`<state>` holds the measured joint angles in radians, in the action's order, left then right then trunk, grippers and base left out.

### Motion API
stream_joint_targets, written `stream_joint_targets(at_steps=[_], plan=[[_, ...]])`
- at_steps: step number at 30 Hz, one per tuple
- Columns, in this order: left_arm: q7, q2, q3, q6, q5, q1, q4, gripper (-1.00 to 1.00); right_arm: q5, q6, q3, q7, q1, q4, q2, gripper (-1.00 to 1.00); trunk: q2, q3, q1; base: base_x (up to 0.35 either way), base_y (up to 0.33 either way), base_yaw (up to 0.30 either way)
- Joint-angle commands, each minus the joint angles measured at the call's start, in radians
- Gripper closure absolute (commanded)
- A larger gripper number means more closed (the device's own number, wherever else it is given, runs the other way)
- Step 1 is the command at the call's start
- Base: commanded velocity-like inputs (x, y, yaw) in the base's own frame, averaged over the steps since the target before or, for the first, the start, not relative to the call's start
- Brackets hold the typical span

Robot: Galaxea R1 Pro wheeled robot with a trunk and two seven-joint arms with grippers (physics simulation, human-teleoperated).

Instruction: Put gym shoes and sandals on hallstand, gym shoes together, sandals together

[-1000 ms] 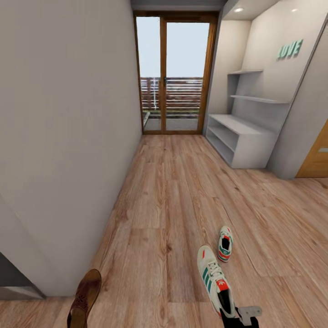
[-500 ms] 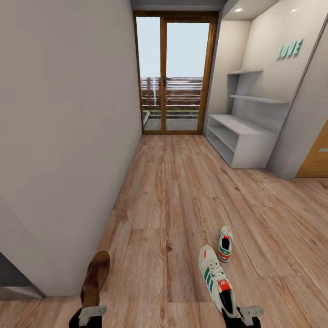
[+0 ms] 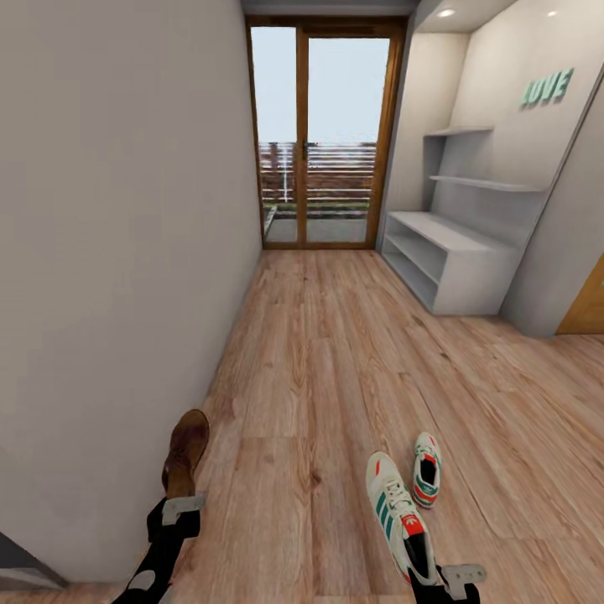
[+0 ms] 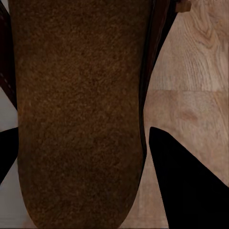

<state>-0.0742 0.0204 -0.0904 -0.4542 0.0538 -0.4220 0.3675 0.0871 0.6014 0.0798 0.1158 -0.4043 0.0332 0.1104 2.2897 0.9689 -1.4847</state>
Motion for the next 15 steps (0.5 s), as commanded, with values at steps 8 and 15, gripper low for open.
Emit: stream_joint_targets(at_steps=[8, 15], plan=[[-0.004, 0.001, -0.002, -0.003, 0.008, 0.0, 0.001, 1.0, 0.01, 0.003, 0.008, 0.004, -0.001, -0.001, 0.0, 1.0, 0.0, 0.001, 0.0, 0.339, -0.021, 0.0], [-0.004, 0.001, -0.002, -0.003, 0.007, 0.0, 0.001, 1.0, 0.01, 0.003, 0.008, 0.004, -0.001, -0.001, 0.0, 1.0, 0.0, 0.001, 0.0, 0.34, -0.004, 0.0]])
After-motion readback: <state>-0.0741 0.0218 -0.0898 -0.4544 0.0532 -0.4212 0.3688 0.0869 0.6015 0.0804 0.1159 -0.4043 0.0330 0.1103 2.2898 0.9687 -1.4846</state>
